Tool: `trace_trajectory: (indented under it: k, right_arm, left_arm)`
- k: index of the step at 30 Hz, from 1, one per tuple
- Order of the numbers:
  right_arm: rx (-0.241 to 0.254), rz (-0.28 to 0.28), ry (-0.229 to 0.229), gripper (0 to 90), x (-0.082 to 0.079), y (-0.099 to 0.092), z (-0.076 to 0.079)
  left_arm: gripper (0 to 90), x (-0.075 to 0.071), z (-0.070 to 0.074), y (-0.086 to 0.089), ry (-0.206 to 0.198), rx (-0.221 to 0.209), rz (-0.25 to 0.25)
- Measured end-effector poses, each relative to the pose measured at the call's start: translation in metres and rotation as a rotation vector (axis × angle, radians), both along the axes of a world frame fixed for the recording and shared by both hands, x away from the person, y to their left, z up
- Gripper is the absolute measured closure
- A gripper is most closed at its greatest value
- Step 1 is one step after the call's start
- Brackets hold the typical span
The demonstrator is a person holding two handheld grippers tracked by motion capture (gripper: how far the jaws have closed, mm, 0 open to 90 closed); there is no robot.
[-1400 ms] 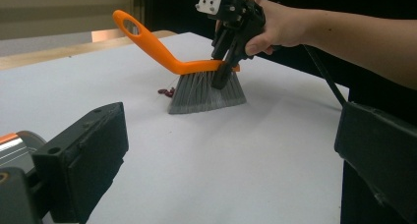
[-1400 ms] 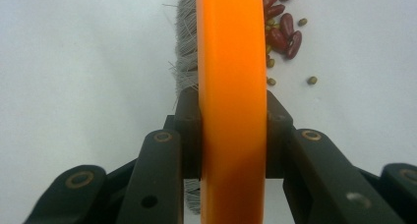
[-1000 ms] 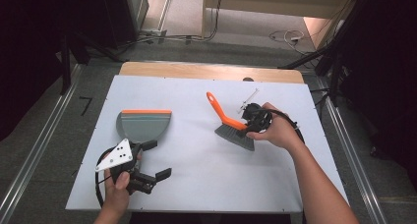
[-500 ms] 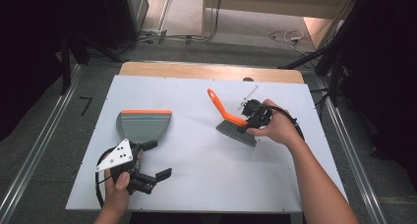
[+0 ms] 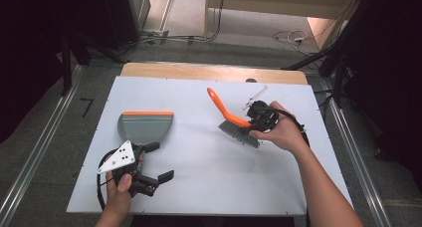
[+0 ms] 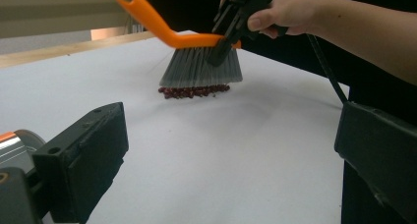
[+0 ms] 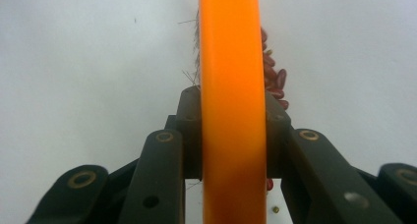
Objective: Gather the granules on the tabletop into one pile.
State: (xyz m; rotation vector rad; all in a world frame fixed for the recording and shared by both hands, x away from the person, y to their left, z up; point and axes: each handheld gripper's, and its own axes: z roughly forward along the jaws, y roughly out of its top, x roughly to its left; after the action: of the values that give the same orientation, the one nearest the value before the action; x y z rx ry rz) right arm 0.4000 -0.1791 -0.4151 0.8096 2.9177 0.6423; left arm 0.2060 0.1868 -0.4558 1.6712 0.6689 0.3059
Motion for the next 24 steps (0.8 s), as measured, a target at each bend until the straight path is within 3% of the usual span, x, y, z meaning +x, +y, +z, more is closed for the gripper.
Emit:
trace_trajectory:
  k: [5, 10, 17, 19, 20, 24]
  right_arm:
    - [0.111, -0.124, -0.016, 68.4, -0.012, -0.026, 0.012]
    - [0.133, -0.300, -0.061, 68.4, -0.023, -0.054, 0.014]
    - [0.044, -0.583, -0.131, 68.4, -0.034, -0.073, -0.007]
    - [0.034, -0.611, -0.146, 68.4, -0.035, -0.073, -0.010]
    - [-0.005, -0.646, -0.178, 68.4, -0.037, -0.068, -0.018]
    - [-0.052, -0.668, -0.186, 68.5, -0.037, -0.058, -0.030]
  left_arm:
    - [0.9, 0.000, 0.000, 0.000, -0.001, -0.002, -0.001]
    - [0.9, 0.000, 0.000, 0.000, 0.001, 0.000, -0.002]
    - [0.9, 0.000, 0.000, -0.003, -0.001, 0.005, -0.006]
    - [0.9, 0.000, 0.000, -0.003, -0.001, 0.007, -0.006]
    - [0.9, 0.000, 0.000, -0.004, -0.002, 0.005, -0.006]
    - [0.9, 0.000, 0.000, -0.004, 0.000, 0.006, -0.008]
